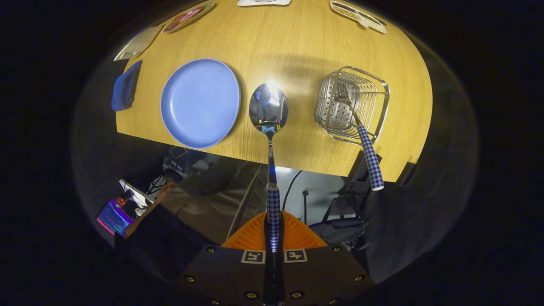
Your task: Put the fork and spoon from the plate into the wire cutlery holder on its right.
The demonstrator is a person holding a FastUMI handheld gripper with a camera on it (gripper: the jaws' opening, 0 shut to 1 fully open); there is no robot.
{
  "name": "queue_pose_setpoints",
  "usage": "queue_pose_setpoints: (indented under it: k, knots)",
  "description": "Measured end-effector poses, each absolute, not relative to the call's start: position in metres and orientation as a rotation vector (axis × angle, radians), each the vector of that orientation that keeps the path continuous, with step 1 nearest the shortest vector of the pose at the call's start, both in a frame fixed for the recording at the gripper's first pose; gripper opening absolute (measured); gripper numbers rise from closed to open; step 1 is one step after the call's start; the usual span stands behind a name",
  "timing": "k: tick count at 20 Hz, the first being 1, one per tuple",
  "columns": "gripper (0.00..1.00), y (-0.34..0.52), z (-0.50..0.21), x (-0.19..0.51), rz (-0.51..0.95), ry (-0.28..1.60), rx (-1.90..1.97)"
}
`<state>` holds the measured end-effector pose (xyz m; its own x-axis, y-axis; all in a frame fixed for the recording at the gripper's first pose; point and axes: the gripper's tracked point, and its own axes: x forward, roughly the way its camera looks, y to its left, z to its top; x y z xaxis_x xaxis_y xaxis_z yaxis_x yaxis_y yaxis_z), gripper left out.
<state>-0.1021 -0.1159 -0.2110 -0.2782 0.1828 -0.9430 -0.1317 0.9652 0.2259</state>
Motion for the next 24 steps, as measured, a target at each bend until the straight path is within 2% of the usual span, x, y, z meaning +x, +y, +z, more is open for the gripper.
queue_pose_setpoints:
  k: [6,24]
  knots:
    - [0.01,-0.159,-0.198,-0.096,0.225,1.841,0.079]
    - [0.01,-0.17,-0.214,-0.069,0.174,1.967,0.16]
